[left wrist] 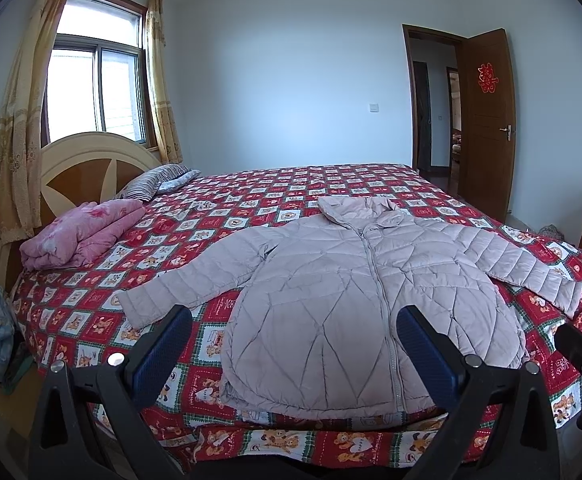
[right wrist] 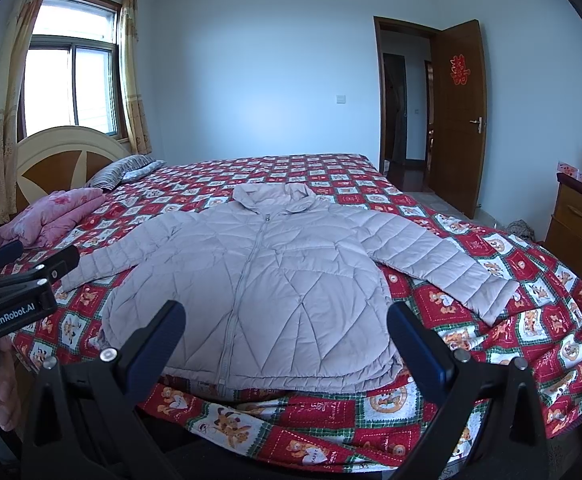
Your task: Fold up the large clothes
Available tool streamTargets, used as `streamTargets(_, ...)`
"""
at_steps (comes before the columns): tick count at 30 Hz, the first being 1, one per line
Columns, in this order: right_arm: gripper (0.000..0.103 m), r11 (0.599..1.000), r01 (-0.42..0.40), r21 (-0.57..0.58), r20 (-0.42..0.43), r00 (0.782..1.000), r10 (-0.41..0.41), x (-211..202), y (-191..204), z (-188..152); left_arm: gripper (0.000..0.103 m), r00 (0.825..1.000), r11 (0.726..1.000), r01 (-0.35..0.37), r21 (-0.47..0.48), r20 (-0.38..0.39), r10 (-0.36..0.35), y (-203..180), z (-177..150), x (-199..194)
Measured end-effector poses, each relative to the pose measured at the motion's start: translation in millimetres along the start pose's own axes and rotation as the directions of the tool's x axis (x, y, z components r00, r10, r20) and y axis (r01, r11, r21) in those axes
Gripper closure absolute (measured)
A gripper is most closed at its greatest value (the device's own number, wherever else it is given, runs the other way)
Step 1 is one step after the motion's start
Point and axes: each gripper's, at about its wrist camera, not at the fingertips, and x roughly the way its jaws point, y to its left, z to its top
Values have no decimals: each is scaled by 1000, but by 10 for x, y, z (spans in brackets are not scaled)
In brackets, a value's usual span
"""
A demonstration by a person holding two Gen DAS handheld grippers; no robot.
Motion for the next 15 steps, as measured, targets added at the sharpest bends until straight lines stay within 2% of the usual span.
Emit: streamTargets(15,0,1000,-2,-7,-9,1000,2,20,50,-64,1,1000,1000,1,0,0,-1,-5,-6,-2)
